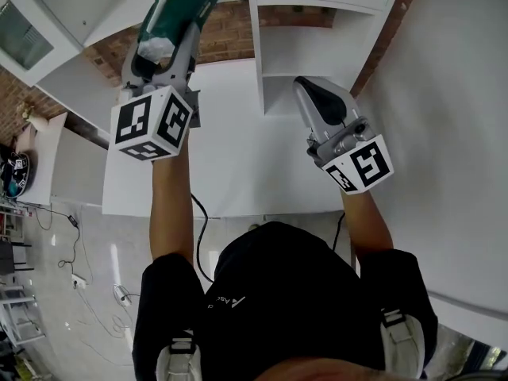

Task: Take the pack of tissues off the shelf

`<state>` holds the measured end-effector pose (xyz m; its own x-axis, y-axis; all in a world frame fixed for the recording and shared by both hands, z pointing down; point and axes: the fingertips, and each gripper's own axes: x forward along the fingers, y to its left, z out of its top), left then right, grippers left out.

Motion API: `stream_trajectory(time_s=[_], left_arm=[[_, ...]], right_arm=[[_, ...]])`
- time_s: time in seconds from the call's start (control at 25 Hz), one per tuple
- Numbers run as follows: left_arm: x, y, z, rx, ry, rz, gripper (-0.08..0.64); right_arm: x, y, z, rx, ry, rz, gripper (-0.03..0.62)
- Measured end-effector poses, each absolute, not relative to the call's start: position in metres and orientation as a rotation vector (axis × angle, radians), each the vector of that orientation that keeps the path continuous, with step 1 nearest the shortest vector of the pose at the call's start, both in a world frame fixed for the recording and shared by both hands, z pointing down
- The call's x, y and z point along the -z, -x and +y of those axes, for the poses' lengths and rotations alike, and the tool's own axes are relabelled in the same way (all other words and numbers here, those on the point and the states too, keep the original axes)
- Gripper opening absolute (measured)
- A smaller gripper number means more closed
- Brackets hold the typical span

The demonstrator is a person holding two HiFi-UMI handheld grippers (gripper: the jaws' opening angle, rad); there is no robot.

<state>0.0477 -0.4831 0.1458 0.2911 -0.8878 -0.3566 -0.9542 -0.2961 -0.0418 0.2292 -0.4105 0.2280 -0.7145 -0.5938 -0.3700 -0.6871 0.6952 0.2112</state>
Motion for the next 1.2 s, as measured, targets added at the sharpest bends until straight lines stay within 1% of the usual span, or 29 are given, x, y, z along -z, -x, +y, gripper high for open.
stream_trajectory(time_s=[0.24, 0.52, 1.2], left_arm=[[-0.177, -0.055, -0.428, -0.517, 2.416, 1.606, 0.293], [-0.228, -0.067, -0.389, -0.561, 2.48, 1.527, 0.293], [-0.224, -0.07, -0.391, -0.579, 2.521, 1.48, 0.293]], right_arm=[[-0.239, -0.218, -0.405, -0.426, 1.038, 2.623, 0.002], [-0.271, -0.212, -0.385, -0.433, 1.07, 2.611, 0.002], [-0.268, -0.206, -0.381, -0.455, 1.134, 2.62, 0.0]])
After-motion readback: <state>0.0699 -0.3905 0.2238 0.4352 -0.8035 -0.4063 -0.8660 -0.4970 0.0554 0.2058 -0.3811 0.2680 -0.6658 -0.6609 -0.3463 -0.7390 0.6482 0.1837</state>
